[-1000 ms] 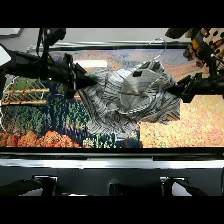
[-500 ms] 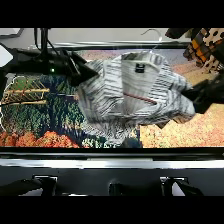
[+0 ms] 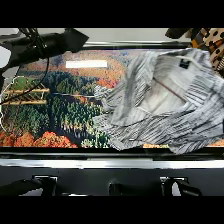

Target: Fold the clothes and pants, and hang the long-sleeved shirts on hangers.

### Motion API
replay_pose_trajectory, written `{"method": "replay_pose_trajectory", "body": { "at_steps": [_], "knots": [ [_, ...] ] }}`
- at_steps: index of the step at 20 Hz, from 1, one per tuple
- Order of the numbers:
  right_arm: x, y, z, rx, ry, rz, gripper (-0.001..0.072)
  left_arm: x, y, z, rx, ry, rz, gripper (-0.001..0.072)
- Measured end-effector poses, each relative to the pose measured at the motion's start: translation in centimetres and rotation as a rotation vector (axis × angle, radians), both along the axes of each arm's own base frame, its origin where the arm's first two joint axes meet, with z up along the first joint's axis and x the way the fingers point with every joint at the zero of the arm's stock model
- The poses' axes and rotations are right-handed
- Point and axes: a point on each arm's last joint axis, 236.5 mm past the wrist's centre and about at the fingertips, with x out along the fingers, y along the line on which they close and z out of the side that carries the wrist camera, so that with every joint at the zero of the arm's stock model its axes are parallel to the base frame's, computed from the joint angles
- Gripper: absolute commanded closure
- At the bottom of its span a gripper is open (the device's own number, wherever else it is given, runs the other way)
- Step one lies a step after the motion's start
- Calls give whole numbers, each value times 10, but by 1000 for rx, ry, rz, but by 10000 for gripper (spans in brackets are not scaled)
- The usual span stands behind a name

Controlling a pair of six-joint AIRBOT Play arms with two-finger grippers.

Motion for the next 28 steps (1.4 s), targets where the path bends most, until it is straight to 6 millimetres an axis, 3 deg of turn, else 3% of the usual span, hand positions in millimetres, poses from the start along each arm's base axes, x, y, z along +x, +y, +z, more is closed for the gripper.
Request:
{"method": "replay_pose_trajectory", "body": {
  "at_steps": [6,10,15,18,23,28],
  "knots": [
    [-48,-51,5,88,-37,-409,676,0,8,18,-68,-5,46,88],
    [-79,-85,22,135,-157,-666,675,-1,9,21,-77,-7,50,88],
    [-88,-107,43,255,-328,-856,679,-1,9,22,-83,-7,52,89],
    [-76,-126,56,324,-437,-963,679,-1,9,22,-83,-6,52,89],
    [-24,-158,60,319,-402,-1066,680,-2,7,22,-82,-6,48,90],
    [25,-190,120,249,-515,-1078,680,-4,3,21,-82,-5,40,91]
  ]
}}
